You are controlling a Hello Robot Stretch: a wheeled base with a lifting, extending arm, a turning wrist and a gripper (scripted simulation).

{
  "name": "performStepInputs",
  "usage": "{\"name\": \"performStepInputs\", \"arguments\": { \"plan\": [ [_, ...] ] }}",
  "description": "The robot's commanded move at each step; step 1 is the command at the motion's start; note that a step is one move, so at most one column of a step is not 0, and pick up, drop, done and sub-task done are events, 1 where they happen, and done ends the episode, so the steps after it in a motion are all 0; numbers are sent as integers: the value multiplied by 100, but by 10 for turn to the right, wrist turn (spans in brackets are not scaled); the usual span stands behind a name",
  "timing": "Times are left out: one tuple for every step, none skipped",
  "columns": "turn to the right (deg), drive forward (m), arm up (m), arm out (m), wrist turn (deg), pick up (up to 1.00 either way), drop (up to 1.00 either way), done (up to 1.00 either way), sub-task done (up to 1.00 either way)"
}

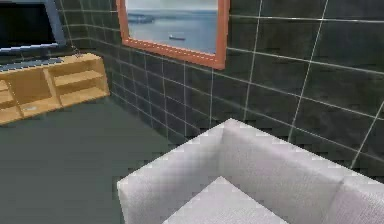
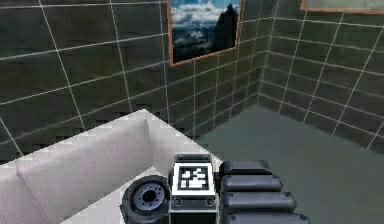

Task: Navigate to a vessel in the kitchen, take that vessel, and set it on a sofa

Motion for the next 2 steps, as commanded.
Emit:
{"name": "performStepInputs", "arguments": {
  "plan": [
    [-330, 0, 0, 0, 0, 0, 0, 0, 0],
    [0, 0, 0, 14, 0, 0, 0, 0, 0]
  ]
}}
